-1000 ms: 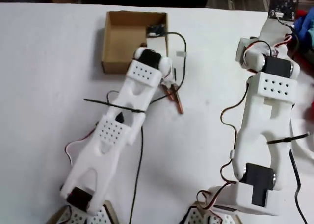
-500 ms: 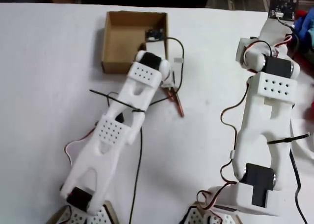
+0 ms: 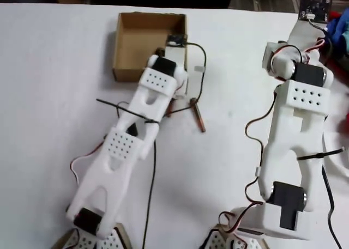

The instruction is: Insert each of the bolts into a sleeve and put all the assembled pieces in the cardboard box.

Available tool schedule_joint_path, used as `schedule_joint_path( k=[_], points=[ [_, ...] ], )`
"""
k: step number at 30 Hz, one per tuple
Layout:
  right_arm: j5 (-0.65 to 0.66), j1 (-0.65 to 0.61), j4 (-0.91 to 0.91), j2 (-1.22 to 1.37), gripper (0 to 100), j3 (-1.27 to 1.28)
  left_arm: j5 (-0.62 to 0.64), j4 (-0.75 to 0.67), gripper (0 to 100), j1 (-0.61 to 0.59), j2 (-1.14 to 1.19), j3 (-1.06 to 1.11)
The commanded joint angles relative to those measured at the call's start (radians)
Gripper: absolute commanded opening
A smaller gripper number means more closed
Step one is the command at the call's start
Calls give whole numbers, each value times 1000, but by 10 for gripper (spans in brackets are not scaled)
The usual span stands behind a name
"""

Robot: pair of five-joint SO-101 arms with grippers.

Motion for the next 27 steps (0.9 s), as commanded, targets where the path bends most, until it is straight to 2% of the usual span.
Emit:
schedule_joint_path(
  k=[1, 10, 15, 18, 21, 27],
  points=[
    [-9, 10, -2, -4, 20, -58, -20, 6, 41, -25, -17, -12],
    [-9, 10, -4, -4, 20, -58, -20, 72, 50, -17, -17, -45],
    [-9, 10, -4, -4, 20, -58, -20, 150, 149, -18, -17, -166],
    [-9, 10, -4, -4, 20, -58, -20, 204, 154, -18, -17, -205],
    [-9, 10, -4, -4, 20, -58, -21, 192, 151, -26, -11, -213],
    [-9, 10, -4, -4, 20, -58, -21, 71, 153, -26, -5, -203]
  ],
)
